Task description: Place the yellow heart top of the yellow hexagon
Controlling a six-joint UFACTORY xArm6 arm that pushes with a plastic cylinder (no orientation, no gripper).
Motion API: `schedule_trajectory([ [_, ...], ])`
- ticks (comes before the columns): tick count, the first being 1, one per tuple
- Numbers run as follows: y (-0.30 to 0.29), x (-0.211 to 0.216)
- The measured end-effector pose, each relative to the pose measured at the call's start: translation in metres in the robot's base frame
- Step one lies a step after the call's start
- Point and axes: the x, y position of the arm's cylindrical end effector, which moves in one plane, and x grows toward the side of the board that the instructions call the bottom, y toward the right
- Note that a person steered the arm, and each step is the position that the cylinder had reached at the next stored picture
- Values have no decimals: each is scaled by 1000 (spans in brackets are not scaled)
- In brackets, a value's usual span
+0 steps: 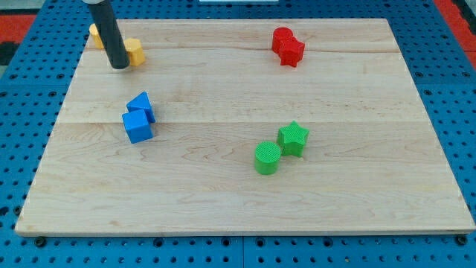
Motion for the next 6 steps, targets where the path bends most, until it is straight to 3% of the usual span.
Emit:
schedule_trajectory([
  [1, -84, -3],
  [2, -102, -32],
  [4, -72, -93],
  [5, -17, -62],
  [6, -25, -107],
])
